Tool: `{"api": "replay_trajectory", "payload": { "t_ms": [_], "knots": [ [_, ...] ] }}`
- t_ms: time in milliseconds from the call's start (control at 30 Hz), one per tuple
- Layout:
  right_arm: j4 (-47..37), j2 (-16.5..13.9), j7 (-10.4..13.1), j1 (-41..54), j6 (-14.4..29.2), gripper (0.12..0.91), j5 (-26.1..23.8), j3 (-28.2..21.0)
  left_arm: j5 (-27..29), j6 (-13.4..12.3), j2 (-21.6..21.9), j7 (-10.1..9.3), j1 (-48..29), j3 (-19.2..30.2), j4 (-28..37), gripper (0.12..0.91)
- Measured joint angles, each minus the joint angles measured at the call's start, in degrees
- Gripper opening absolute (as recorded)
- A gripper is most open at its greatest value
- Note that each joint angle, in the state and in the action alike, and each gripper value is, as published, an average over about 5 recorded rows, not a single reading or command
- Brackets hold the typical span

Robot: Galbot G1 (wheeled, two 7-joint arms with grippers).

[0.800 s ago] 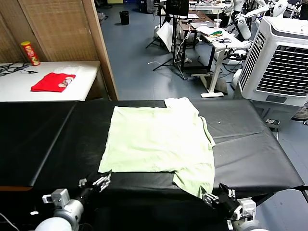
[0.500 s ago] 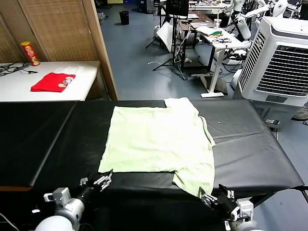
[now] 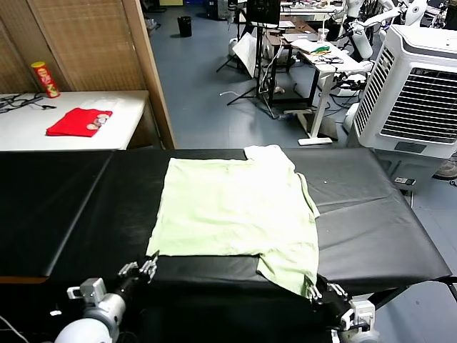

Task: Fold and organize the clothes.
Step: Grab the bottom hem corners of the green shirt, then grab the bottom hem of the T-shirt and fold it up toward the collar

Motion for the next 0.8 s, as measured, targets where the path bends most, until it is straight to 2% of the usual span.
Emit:
{"api": "replay_trajectory", "payload": {
  "t_ms": [233,400,600,800],
  "knots": [
    [4.2,0.3,0.6,-4.1,0.3,0.122,0.3,1.8,1.4,-0.3,-0.4,-0.38,1.9,-0.4,-2.1,0.127],
    [4.8,-0.4,-0.2,-4.0,3.3,0.122,2.6,3.2,1.4,-0.5,-0.6,-0.76,6.2,-1.7,-5.9,0.127],
    [-0.4,-2.6,-2.5,1.8,9.3,0.122,5.7,3.6,1.2,-3.1,-1.6,-0.69,9.5,-2.2,-9.8,0.127],
    [-8.6,-6.2,-3.5,11.8,14.6,0.122,6.6,1.7,1.8,-5.9,-3.0,-0.82,5.3,-1.6,-9.3,0.127]
  ]
}}
